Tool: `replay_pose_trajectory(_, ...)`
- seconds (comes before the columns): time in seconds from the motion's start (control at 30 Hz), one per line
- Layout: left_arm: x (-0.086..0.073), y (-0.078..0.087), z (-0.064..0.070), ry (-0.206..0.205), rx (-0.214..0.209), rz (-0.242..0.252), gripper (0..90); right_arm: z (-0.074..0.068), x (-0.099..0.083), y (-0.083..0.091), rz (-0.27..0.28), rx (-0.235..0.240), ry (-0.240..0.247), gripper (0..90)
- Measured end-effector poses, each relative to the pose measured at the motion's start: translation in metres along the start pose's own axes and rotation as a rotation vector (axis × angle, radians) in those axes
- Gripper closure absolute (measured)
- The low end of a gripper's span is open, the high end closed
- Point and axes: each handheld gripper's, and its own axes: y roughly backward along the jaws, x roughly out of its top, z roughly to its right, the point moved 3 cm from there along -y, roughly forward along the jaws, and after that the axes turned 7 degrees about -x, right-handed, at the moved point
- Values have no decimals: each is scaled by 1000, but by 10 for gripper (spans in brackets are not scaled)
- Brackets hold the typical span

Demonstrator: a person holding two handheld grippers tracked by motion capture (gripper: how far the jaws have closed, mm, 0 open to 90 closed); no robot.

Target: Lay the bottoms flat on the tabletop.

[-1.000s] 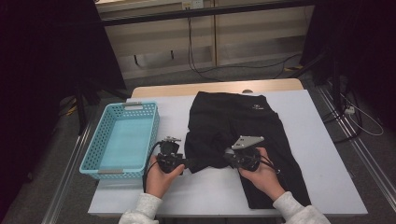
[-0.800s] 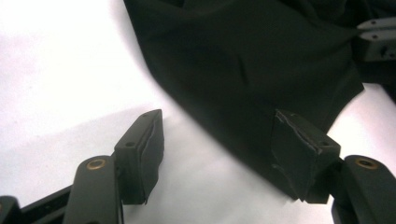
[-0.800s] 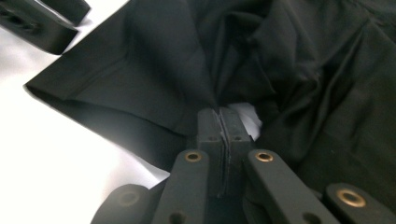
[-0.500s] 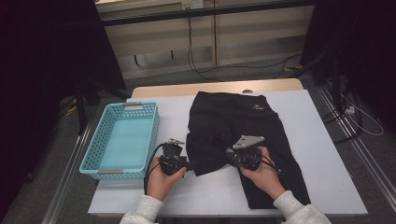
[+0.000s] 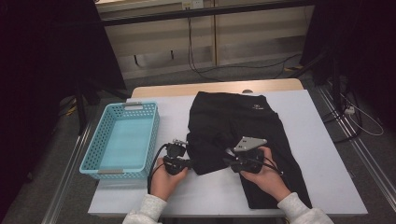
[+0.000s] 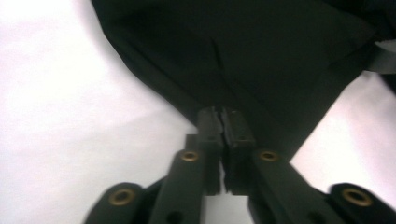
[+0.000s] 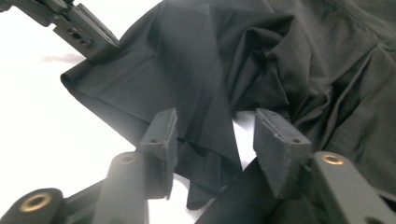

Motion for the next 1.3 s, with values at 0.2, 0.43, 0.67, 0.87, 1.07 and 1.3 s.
replay_pose_trajectory(0.2,1,1,-2,20,-27,-13,900,-3,1,2,13,33,15,456)
replay_pose_trajectory(0.43,4,21,-12,71,-61,11,900,-10,4,3,35,75,38,460)
replay_pose_trajectory(0.67,5,29,-18,94,-77,23,900,-33,4,-4,28,160,95,482)
replay_pose_trajectory(0.87,5,35,-22,104,-70,31,900,-49,6,-11,24,201,145,476)
replay_pose_trajectory(1.07,5,36,-23,117,-75,35,900,-46,1,-18,-24,198,141,545)
replay_pose_trajectory(1.3,6,38,-24,121,-84,34,900,-46,2,-17,-33,194,125,808)
